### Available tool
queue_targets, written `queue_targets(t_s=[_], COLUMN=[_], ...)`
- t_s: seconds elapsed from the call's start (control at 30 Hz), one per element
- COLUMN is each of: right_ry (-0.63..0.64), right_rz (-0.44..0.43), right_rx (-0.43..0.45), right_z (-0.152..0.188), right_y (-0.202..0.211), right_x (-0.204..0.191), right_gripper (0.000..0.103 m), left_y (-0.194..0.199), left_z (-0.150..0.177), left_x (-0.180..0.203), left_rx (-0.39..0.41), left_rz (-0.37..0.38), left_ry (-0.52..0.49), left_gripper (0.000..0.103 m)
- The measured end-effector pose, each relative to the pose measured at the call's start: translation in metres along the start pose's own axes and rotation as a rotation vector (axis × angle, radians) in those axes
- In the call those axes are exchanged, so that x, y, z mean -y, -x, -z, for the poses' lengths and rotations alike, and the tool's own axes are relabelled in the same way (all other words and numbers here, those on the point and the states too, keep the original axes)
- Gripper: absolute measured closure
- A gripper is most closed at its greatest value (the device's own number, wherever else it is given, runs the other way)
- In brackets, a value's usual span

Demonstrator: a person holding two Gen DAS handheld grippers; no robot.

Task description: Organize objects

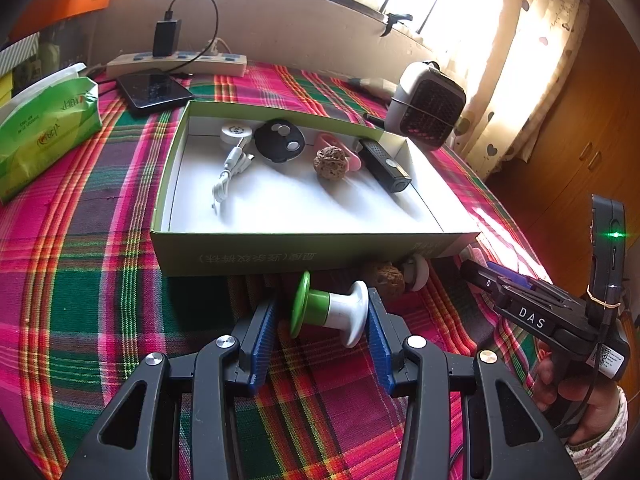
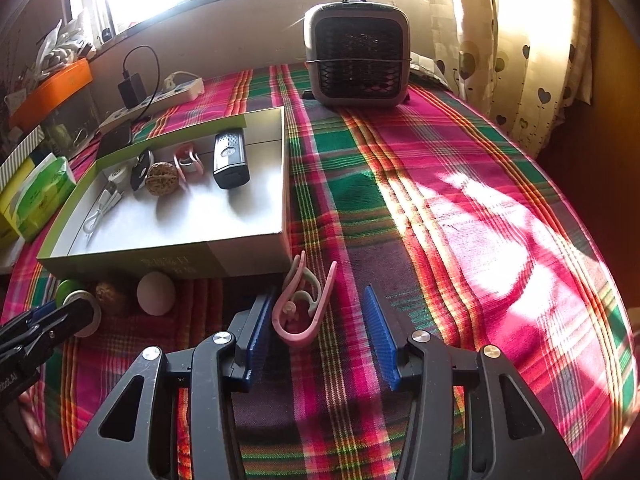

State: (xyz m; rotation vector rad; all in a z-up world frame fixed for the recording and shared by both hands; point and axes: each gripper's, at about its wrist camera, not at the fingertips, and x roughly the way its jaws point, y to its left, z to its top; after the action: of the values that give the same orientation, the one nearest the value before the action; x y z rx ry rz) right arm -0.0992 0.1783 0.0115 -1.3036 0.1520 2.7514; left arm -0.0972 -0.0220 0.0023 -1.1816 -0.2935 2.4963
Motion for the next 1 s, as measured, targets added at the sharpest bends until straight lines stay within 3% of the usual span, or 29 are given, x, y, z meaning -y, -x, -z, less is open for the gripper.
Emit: queue_targets(t_s=[0.23, 0.33, 1.0], right_ry=[-0.01, -0.016, -0.014], right_rz=[-0.009, -0.024, -0.063], right_rx=[0.004, 0.005, 0.005], right_z=[0.0, 0.001, 0.002], right_y=[0.001, 0.001, 0.002], right_x=[0.007, 0.009, 0.013], right_gripper=[0.078, 0.078, 0.078], left_y=[-0.001, -0.001, -0.001], left_z=[0.0, 0.0, 0.001], left_x=[0.002, 0.002, 0.003], left_rx=[-0.001, -0.001, -0.001], left_rz=[-0.014, -0.026, -0.045], left_ry=[-0.006, -0.007, -0.018], left_gripper=[0.064, 0.068, 0.068])
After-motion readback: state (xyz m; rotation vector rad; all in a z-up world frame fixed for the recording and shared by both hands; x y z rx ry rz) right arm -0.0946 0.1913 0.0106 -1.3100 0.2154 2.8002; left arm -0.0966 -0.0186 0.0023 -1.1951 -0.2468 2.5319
